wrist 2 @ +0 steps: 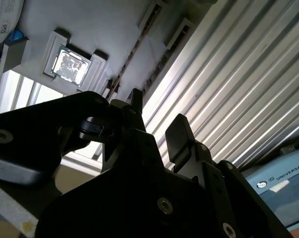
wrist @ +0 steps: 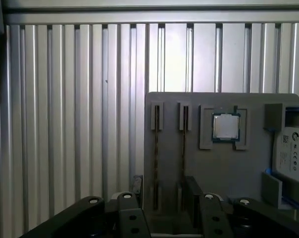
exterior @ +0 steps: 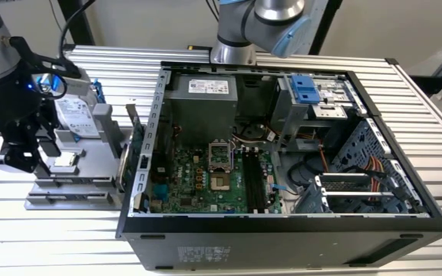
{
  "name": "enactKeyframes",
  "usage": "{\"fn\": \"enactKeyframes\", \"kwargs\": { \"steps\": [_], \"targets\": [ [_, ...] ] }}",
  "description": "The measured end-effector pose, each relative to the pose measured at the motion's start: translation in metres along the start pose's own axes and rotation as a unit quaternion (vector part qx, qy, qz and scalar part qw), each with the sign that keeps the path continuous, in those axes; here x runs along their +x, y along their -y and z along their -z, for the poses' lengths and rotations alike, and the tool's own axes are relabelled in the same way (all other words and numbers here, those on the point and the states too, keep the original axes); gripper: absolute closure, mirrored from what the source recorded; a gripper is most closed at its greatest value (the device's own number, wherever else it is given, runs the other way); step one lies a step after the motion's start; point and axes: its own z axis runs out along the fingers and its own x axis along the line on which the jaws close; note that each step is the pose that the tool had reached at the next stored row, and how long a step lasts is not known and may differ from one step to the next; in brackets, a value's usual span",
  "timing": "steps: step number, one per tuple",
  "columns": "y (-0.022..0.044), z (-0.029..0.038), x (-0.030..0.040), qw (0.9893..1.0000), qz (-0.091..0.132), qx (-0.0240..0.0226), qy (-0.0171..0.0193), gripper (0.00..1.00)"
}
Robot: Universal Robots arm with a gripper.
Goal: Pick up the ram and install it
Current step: 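Pick up the ram and move it above insertion slot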
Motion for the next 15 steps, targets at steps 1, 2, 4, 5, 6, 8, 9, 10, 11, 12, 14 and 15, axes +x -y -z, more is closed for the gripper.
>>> {"fn": "enactKeyframes", "kwargs": {
  "steps": [1, 2, 4, 5, 6, 8, 9, 10, 11, 12, 14, 15],
  "targets": [
    [0.0003, -0.0009, 0.0000, 1.0000, 0.000, 0.0000, -0.0001, 0.00],
    [0.0006, -0.0020, -0.0001, 1.0000, 0.000, 0.0000, -0.0001, 0.00],
    [0.0013, -0.0039, -0.0002, 1.0000, 0.000, 0.0000, -0.0002, 0.00],
    [0.0018, -0.0048, -0.0002, 1.0000, 0.000, -0.0001, -0.0003, 0.00],
    [0.0022, -0.0057, -0.0002, 1.0000, 0.000, -0.0001, -0.0004, 0.00],
    [0.0026, -0.0078, -0.0004, 1.0000, 0.000, 0.0000, -0.0005, 0.00],
    [0.0028, -0.0088, -0.0004, 1.0000, -0.001, 0.0000, -0.0006, 0.00],
    [0.0029, -0.0098, -0.0004, 1.0000, -0.003, -0.0001, -0.0008, 0.00],
    [0.0030, -0.0108, -0.0005, 1.0000, -0.005, -0.0002, -0.0009, 0.00],
    [0.0030, -0.0118, -0.0005, 1.0000, -0.006, -0.0003, -0.0011, 0.00],
    [0.0031, -0.0137, -0.0006, 1.0000, -0.009, -0.0004, -0.0014, 0.00],
    [0.0032, -0.0147, -0.0007, 1.0000, -0.009, -0.0004, -0.0015, 0.00]
  ]
}}
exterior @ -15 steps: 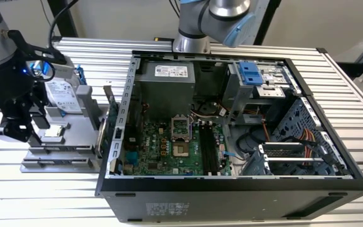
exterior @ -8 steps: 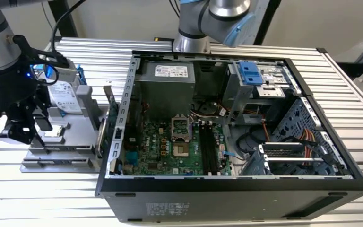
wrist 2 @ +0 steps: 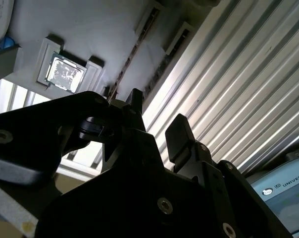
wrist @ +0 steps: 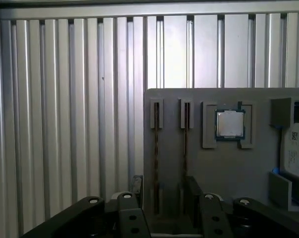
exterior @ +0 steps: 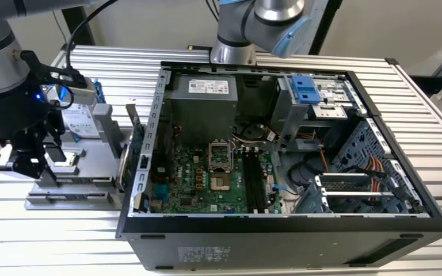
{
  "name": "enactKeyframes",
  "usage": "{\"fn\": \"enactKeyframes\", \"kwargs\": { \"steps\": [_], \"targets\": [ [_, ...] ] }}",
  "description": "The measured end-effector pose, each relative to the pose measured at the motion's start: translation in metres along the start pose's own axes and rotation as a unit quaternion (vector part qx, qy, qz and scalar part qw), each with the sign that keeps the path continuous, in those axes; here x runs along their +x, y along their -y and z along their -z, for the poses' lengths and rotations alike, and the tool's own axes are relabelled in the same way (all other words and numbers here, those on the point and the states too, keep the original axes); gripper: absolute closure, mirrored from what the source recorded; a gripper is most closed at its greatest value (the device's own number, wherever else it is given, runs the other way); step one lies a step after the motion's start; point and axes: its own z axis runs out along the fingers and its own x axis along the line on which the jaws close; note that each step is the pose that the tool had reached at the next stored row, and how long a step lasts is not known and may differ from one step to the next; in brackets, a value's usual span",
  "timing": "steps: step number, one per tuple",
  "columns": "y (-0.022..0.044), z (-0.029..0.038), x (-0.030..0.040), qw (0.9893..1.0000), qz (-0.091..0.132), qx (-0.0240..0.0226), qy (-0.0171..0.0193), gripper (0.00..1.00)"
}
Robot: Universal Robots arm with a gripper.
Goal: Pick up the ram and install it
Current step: 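Pick up the ram and move it above insertion slot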
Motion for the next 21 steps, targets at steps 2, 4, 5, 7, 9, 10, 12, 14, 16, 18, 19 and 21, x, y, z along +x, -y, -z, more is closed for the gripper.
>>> {"fn": "enactKeyframes", "kwargs": {
  "steps": [2, 4, 5, 7, 9, 10, 12, 14, 16, 18, 19, 21],
  "targets": [
    [0.0002, -0.0021, -0.0001, 1.0000, 0.000, 0.0000, -0.0002, 0.00],
    [0.0003, -0.0043, -0.0002, 1.0000, 0.000, 0.0001, -0.0008, 0.00],
    [0.0004, -0.0055, -0.0002, 1.0000, 0.000, 0.0000, -0.0014, 0.00],
    [0.0004, -0.0078, -0.0003, 1.0000, 0.000, 0.0000, -0.0024, 0.00],
    [0.0005, -0.0101, -0.0004, 1.0000, 0.000, 0.0001, -0.0034, 0.00],
    [0.0005, -0.0111, -0.0005, 1.0000, 0.000, 0.0001, -0.0039, 0.00],
    [0.0005, -0.0134, -0.0006, 1.0000, 0.000, 0.0001, -0.0046, 0.00],
    [0.0006, -0.0156, -0.0007, 1.0000, 0.000, 0.0002, -0.0052, 0.00],
    [0.0006, -0.0177, -0.0008, 1.0000, 0.000, 0.0001, -0.0058, 0.00],
    [0.0006, -0.0198, -0.0009, 1.0000, 0.000, 0.0001, -0.0063, 0.00],
    [0.0006, -0.0209, -0.0010, 1.0000, 0.000, 0.0001, -0.0064, 0.00],
    [0.0007, -0.0230, -0.0011, 1.0000, 0.000, 0.0002, -0.0067, 0.00]
  ]
}}
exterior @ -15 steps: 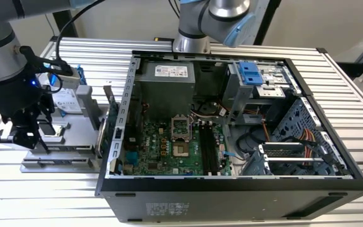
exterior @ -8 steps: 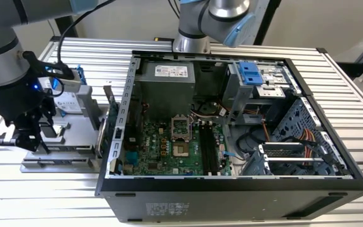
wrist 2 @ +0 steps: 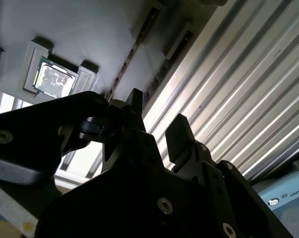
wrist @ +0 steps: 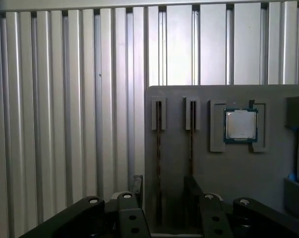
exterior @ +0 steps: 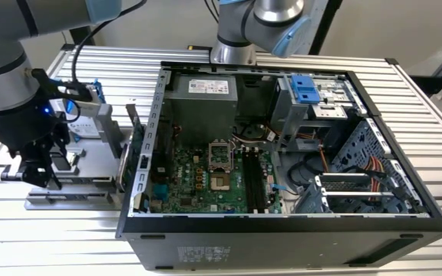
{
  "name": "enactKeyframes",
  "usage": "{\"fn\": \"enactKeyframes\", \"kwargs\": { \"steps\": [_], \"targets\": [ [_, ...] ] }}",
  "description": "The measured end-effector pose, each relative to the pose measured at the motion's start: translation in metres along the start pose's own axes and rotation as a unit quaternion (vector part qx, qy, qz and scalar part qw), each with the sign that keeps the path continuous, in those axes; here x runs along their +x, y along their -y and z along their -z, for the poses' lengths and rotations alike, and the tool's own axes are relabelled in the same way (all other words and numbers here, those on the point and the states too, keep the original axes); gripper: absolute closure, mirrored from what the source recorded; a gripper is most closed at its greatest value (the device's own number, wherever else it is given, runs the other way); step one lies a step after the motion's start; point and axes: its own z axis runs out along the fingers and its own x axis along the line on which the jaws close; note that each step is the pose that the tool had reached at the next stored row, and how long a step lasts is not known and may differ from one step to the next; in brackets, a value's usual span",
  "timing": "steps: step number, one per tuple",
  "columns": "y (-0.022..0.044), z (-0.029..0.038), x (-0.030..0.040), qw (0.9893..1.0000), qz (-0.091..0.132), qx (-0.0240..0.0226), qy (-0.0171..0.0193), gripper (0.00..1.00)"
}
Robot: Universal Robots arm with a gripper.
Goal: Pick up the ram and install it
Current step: 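Pick up the ram and move it above insertion slot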
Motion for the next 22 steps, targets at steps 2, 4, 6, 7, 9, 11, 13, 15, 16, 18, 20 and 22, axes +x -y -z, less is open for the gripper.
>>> {"fn": "enactKeyframes", "kwargs": {
  "steps": [2, 4, 6, 7, 9, 11, 13, 15, 16, 18, 20, 22],
  "targets": [
    [0.0000, -0.0021, -0.0001, 1.0000, 0.000, 0.0000, -0.0004, 0.00],
    [0.0001, -0.0041, -0.0003, 1.0000, 0.000, 0.0000, -0.0006, 0.00],
    [0.0001, -0.0062, -0.0004, 1.0000, 0.000, 0.0000, -0.0009, 0.00],
    [0.0001, -0.0072, -0.0004, 1.0000, 0.000, 0.0000, -0.0011, 0.00],
    [0.0002, -0.0093, -0.0006, 1.0000, 0.000, 0.0000, -0.0012, 0.00],
    [0.0002, -0.0112, -0.0006, 1.0000, 0.000, 0.0000, -0.0013, 0.00],
    [0.0002, -0.0133, -0.0007, 1.0000, 0.000, 0.0000, -0.0013, 0.00],
    [0.0002, -0.0152, -0.0007, 1.0000, 0.000, -0.0001, -0.0015, 0.00],
    [0.0003, -0.0162, -0.0006, 1.0000, 0.000, -0.0001, -0.0015, 0.00],
    [0.0004, -0.0180, -0.0005, 1.0000, 0.000, -0.0002, -0.0017, 0.00],
    [0.0004, -0.0200, -0.0004, 1.0000, 0.000, -0.0002, -0.0018, 0.00],
    [0.0005, -0.0220, -0.0003, 1.0000, 0.000, -0.0001, -0.0018, 0.00]
  ]
}}
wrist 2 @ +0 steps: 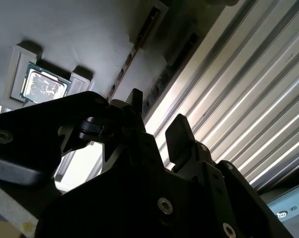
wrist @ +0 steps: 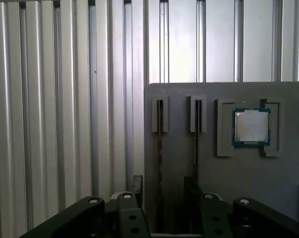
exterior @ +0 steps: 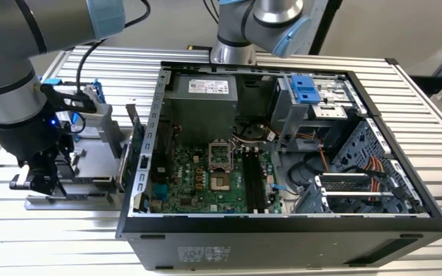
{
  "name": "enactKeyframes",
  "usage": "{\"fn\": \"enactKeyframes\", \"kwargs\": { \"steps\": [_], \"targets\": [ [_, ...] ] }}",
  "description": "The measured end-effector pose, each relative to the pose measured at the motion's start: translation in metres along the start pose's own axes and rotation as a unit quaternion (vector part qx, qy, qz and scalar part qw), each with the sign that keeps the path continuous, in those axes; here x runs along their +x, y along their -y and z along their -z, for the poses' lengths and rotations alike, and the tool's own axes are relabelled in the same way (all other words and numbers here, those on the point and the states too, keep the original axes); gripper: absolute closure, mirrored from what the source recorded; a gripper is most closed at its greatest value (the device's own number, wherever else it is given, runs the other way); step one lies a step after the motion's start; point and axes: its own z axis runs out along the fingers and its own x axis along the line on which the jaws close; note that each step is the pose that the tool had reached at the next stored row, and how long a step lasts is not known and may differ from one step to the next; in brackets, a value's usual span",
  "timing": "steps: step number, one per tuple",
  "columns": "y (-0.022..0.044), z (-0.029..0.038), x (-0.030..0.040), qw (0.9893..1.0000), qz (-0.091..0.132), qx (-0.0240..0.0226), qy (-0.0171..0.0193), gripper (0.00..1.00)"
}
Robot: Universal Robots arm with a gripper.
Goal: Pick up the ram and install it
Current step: 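Pick up the ram and move it above insertion slot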
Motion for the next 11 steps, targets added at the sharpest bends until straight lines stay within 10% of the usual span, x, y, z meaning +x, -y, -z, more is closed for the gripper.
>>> {"fn": "enactKeyframes", "kwargs": {
  "steps": [11],
  "targets": [
    [0.0003, -0.0108, 0.0014, 1.0000, 0.000, -0.0001, -0.0003, 0.00]
  ]
}}
